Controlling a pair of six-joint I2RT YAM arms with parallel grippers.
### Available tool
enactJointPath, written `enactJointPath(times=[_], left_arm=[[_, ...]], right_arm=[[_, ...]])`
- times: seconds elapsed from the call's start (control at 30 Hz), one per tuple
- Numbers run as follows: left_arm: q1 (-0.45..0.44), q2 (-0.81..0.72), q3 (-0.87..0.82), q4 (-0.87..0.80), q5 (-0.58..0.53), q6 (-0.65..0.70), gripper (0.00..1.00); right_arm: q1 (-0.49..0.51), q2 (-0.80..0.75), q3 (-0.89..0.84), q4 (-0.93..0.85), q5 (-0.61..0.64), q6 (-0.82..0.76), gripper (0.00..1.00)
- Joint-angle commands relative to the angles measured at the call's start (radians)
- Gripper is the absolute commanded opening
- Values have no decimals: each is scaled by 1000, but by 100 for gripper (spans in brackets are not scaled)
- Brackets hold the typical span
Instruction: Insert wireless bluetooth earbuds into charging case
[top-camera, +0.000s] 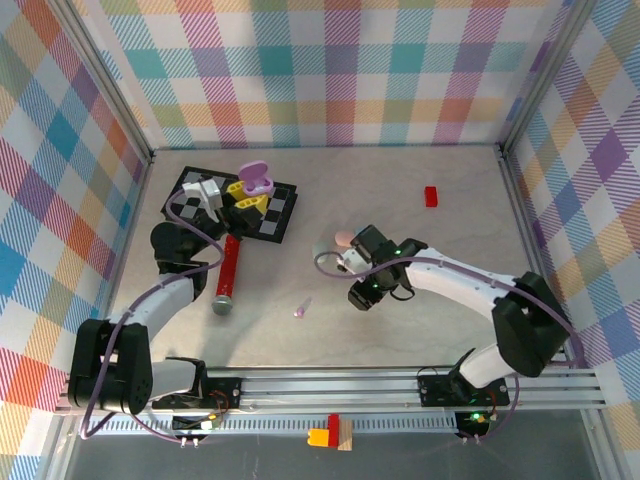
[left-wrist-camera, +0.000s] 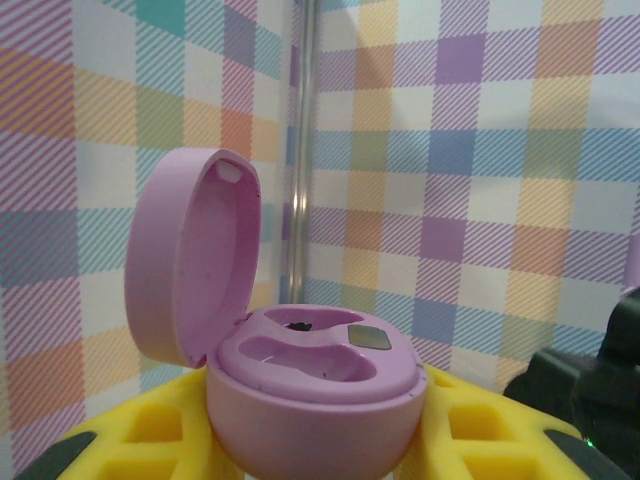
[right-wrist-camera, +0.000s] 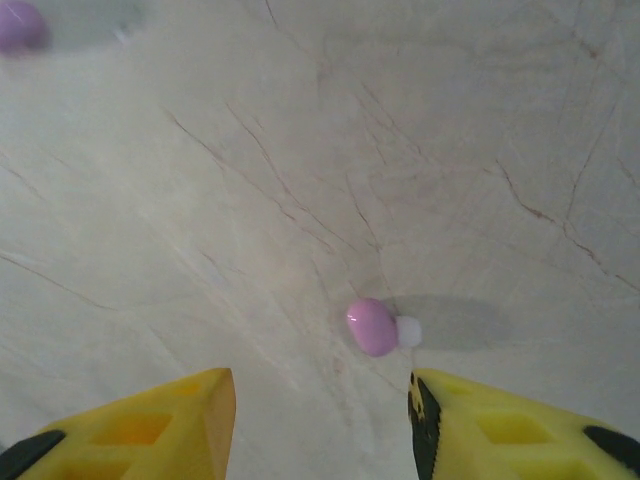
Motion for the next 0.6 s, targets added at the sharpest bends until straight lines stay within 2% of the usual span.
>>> enactJointPath(times=[0.0, 0.3, 0.57], left_arm=[[20, -32, 1, 17, 20, -14, 32], [25, -46, 4, -4, 33, -13, 32], [26, -68, 9, -38, 44, -3, 33]], right_arm=[[34, 61, 48, -42, 139, -123, 48], [59, 227, 150, -82, 199, -42, 45], [63, 297, 172, -91, 241, -31, 48]])
